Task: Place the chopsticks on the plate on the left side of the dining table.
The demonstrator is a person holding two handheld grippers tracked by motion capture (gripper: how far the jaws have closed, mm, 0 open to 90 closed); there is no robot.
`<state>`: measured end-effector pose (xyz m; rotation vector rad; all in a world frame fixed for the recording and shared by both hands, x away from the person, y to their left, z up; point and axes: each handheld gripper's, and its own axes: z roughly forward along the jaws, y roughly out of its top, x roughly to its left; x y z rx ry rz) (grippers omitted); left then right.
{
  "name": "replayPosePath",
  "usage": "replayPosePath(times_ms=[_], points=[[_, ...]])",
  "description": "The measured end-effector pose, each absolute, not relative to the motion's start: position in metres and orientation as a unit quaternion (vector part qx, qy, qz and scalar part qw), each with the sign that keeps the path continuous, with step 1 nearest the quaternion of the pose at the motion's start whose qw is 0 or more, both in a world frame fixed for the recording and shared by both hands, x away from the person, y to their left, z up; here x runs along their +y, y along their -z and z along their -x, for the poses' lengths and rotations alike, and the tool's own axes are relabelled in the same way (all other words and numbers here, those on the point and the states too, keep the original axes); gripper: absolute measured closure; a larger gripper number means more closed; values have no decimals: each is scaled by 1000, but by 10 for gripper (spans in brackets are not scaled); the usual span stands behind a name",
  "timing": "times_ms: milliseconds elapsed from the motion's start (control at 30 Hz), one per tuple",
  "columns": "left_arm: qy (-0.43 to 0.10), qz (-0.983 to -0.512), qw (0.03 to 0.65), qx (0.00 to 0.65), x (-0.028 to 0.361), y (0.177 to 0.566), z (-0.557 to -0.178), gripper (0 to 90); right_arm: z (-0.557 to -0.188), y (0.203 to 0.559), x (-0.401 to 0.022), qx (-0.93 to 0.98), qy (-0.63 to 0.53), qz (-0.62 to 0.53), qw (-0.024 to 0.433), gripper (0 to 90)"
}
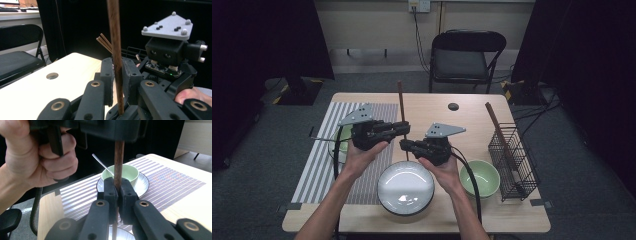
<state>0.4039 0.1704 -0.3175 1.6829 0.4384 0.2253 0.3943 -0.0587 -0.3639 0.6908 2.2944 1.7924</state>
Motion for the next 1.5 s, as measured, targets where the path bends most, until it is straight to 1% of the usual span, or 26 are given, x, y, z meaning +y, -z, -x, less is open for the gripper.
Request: replayPosePath(times_ms=[267,633,733,833,1033,1267,1333,1400,1500], points=[[-106,-737,637,199,177,318,-407,747,-393,359,-63,765,-595,-232,83,862],[-102,-731,637,221,185,329,-412,671,-390,357,-67,774,-580,-236,96,860],[-92,-728,642,223,188,332,-414,659,-386,355,-65,775,-574,-243,104,859],[-97,-730,638,225,187,331,-414,638,-385,355,-66,775,-574,-243,105,859],[-99,-729,639,224,184,323,-415,540,-385,355,-70,773,-580,-238,99,860],[-111,-717,647,236,192,310,-421,480,-382,355,-75,773,-581,-236,97,861],[-104,-717,647,239,195,310,-424,445,-381,355,-76,772,-581,-236,99,860],[-112,-720,640,243,195,311,-425,442,-380,355,-76,772,-581,-237,102,860],[-121,-721,636,246,198,313,-426,410,-380,354,-76,773,-578,-239,104,859]])
